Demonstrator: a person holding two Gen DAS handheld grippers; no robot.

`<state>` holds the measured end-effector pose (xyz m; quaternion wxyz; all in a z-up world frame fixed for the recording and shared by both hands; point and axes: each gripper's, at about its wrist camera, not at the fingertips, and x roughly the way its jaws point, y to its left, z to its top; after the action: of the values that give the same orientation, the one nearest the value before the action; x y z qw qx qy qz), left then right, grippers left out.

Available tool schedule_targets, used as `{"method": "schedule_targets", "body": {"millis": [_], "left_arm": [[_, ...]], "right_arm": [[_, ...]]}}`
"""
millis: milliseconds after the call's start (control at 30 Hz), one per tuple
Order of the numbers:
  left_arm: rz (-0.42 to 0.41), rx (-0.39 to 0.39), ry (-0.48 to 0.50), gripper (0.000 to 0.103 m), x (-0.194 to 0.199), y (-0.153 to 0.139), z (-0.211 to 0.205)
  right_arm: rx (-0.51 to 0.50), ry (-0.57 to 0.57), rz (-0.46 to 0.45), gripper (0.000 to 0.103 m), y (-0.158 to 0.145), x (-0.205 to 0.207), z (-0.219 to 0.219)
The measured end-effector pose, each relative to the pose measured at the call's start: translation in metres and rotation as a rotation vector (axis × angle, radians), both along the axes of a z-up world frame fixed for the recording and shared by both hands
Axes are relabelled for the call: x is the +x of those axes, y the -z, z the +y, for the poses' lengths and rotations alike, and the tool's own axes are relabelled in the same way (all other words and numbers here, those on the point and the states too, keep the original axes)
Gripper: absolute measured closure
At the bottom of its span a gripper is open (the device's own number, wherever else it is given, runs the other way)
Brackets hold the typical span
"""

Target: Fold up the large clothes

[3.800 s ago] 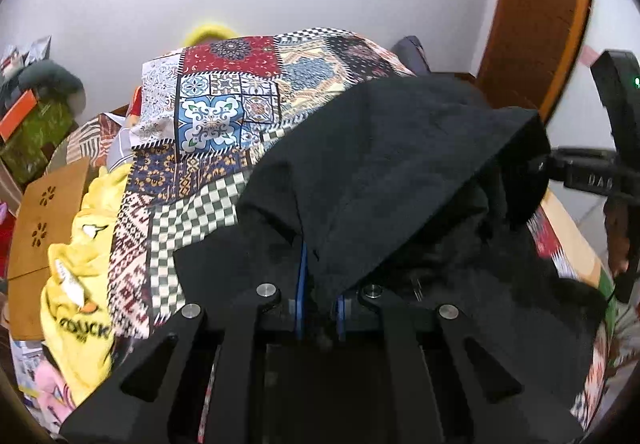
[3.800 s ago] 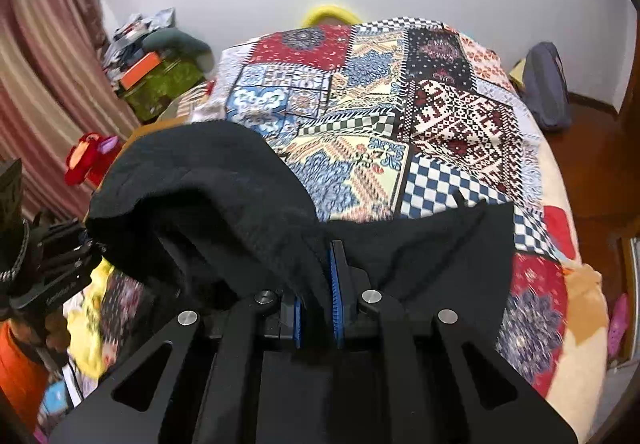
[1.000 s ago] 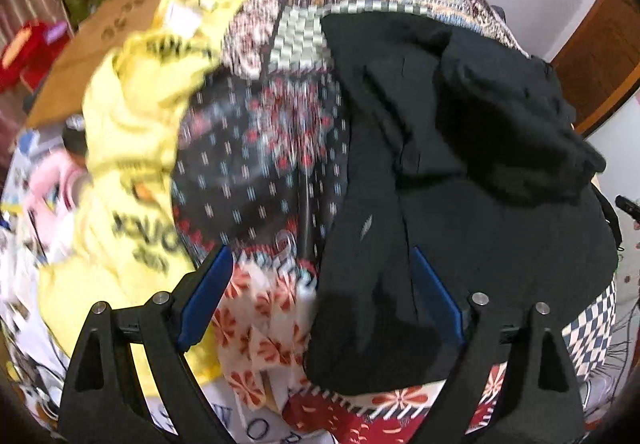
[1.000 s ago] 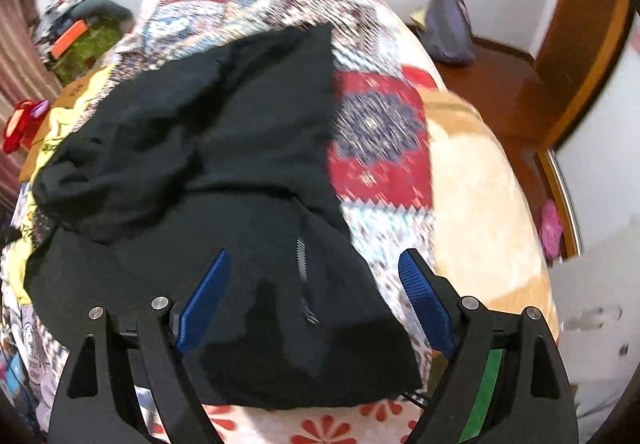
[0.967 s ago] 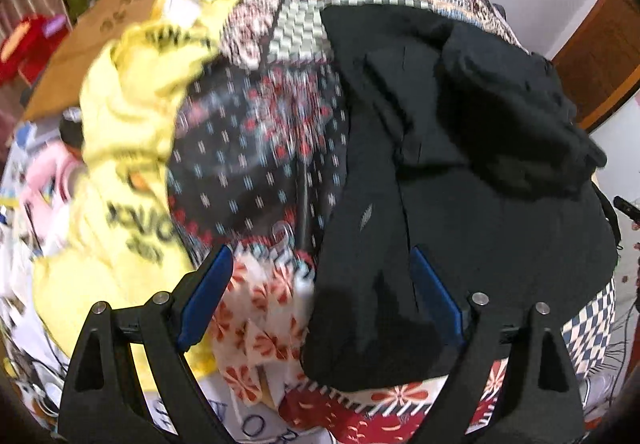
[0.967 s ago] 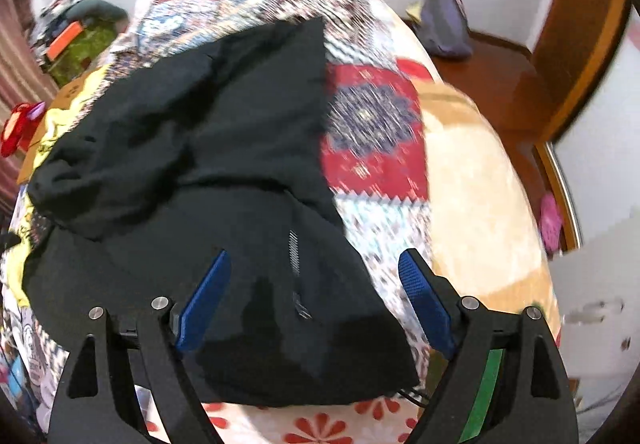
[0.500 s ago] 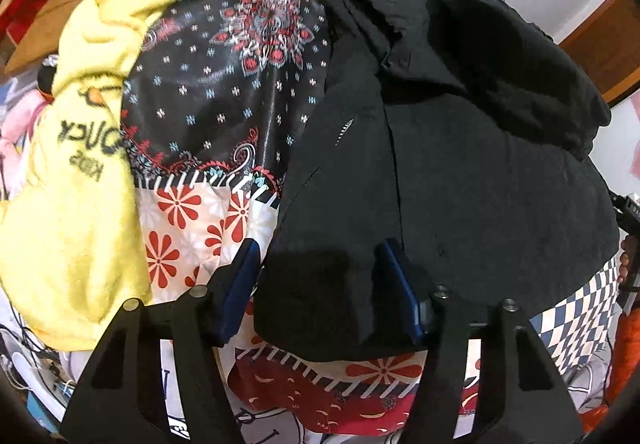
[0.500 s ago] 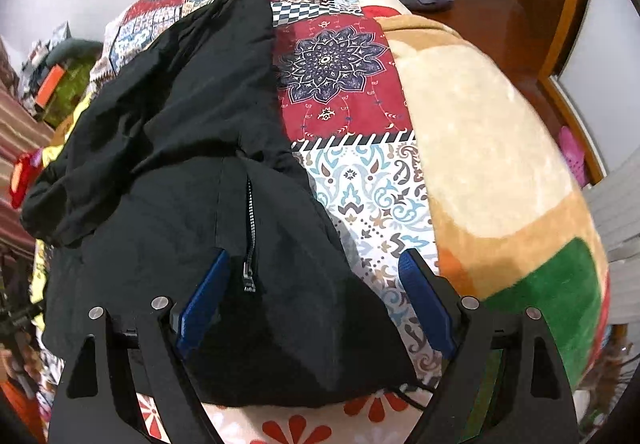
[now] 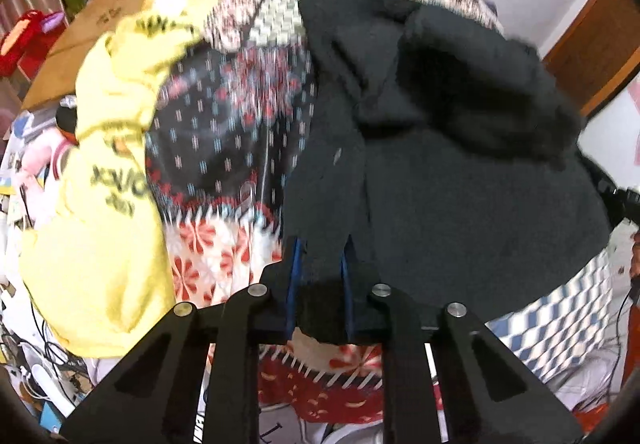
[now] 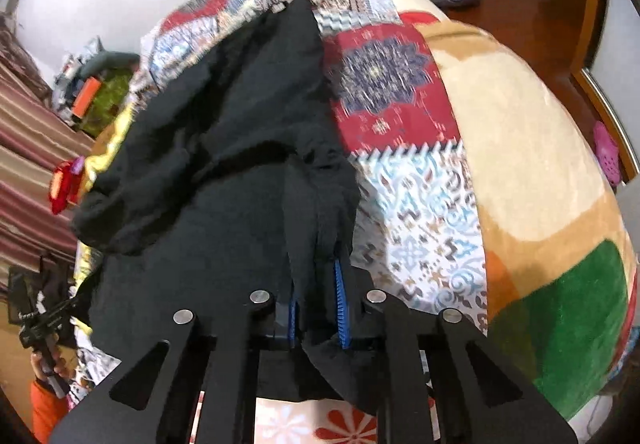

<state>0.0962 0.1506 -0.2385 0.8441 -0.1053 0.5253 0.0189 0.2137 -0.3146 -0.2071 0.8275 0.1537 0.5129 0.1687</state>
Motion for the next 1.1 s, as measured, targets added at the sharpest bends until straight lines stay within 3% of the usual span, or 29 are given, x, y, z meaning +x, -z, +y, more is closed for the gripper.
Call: {"method": "schedule_targets", "body": {"millis": [133, 333, 533, 733, 900, 1000, 1067, 1100], "left_arm": [[-0.071, -0.048, -0.007, 0.089, 0.02, -0.032, 0.005], [-0.141, -0.107, -0.018, 0.09, 0.067, -0.07, 0.012], [-0.211, -0.09, -0.017, 0.096, 0.129, -0.102, 0.018], [-0.173, 0.015, 0.01, 0.096, 0.178, -0.084, 0.009], [-0.153, 0.096, 0.043, 0.096, 0.178, -0.061, 0.0], [-0.139, 0.102, 0.068, 0.094, 0.167, -0.056, -0.003], [-0.138, 0.124, 0.074, 0.086, 0.156, -0.059, -0.003], [-0.138, 0.135, 0.082, 0.078, 0.151, -0.06, -0.003]], "right_arm": [[0.04, -0.002, -0.04, 0.093, -0.022, 0.011, 0.001], [0.068, -0.045, -0.18, 0.096, -0.076, 0.032, 0.013], [0.011, -0.091, -0.279, 0.101, -0.109, 0.075, 0.038], [-0.044, -0.11, -0.292, 0.101, -0.109, 0.124, 0.055], [-0.102, -0.123, -0.256, 0.101, -0.08, 0.122, 0.057], [-0.151, -0.121, -0.184, 0.089, -0.063, 0.112, 0.051], [-0.178, -0.117, -0.151, 0.058, -0.055, 0.1, 0.045], [-0.188, -0.109, -0.147, 0.05, -0.052, 0.094, 0.041]]}}
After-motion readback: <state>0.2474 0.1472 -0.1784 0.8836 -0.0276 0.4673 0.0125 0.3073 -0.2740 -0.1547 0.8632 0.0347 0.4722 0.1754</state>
